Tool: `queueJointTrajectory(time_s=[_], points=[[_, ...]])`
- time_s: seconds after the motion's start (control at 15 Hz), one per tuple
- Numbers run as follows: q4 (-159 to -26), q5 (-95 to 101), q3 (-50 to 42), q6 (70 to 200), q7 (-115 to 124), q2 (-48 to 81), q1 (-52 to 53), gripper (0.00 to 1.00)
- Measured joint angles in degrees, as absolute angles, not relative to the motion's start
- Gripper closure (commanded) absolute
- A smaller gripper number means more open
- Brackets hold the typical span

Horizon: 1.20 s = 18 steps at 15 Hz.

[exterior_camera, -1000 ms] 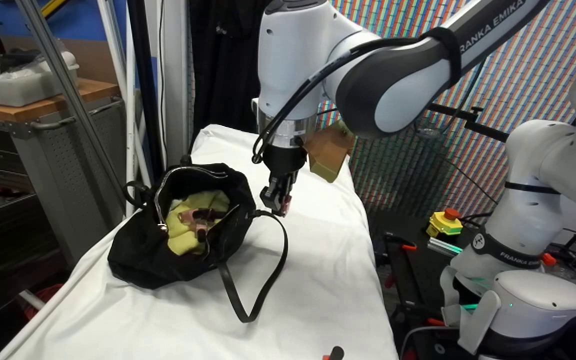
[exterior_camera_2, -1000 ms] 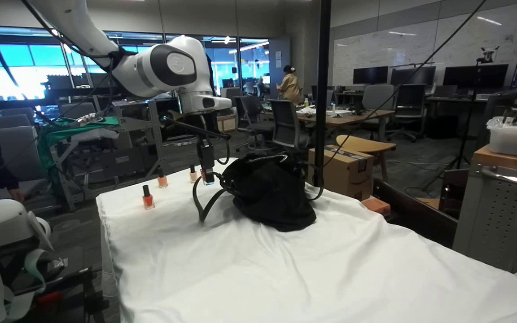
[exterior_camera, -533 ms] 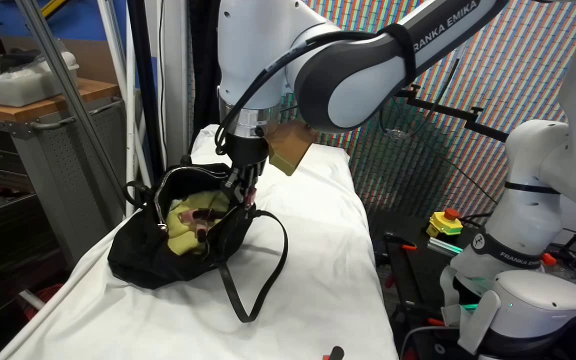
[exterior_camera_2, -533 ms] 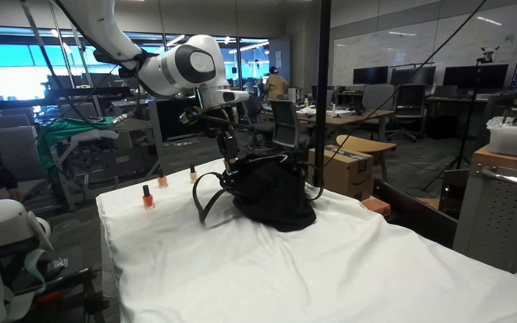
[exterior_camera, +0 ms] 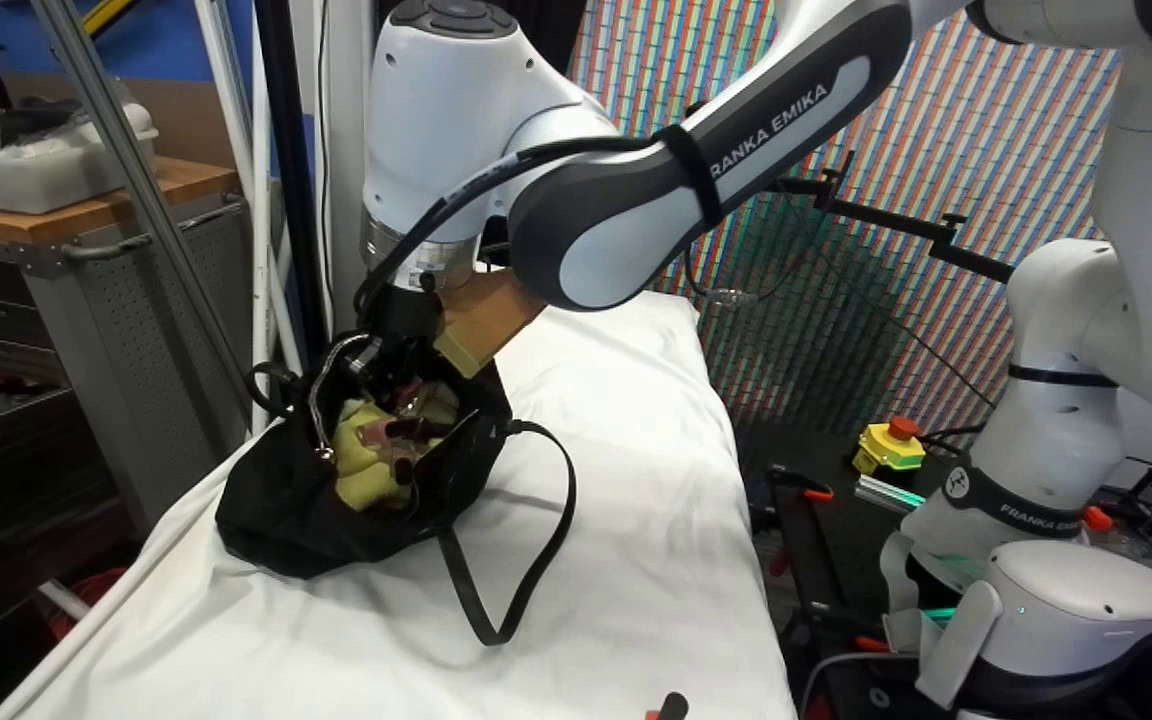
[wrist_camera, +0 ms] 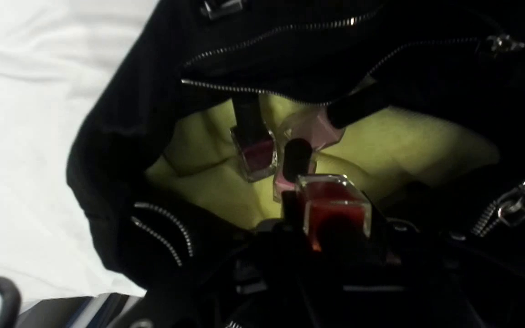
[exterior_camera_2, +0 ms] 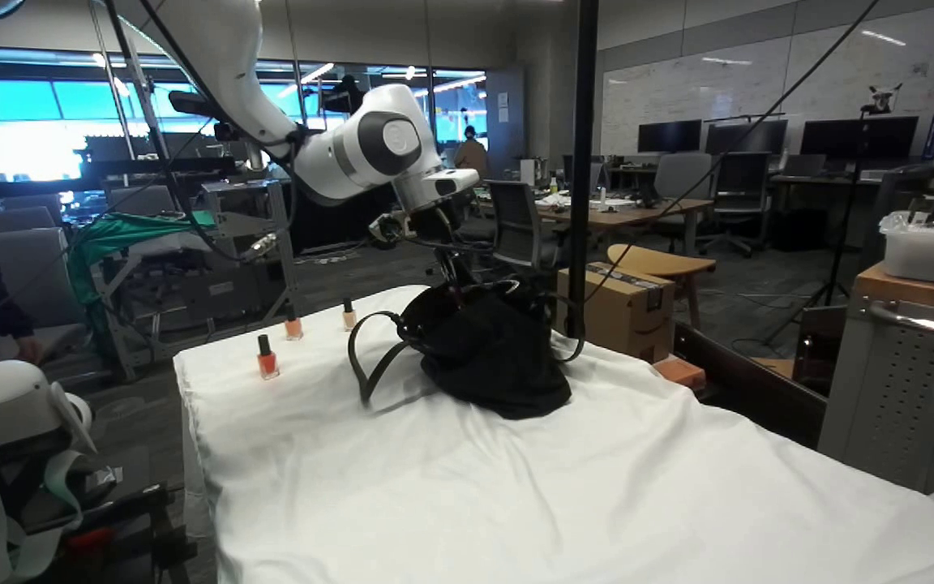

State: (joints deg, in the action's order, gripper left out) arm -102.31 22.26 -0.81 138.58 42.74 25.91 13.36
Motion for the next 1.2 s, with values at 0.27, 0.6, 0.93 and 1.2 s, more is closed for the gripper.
queueJointTrajectory(time_s=[0.27,0.6,0.93,1.2], points=[[-98.7,23.7,-4.5,141.9,48.0,30.0,15.7,0.77],[-96.3,23.8,-7.3,144.3,51.7,32.8,17.4,0.23],[-96.4,23.8,-8.1,144.6,53.0,33.2,18.0,0.00],[-98.8,23.4,-7.1,144.3,52.5,32.1,18.2,0.00]])
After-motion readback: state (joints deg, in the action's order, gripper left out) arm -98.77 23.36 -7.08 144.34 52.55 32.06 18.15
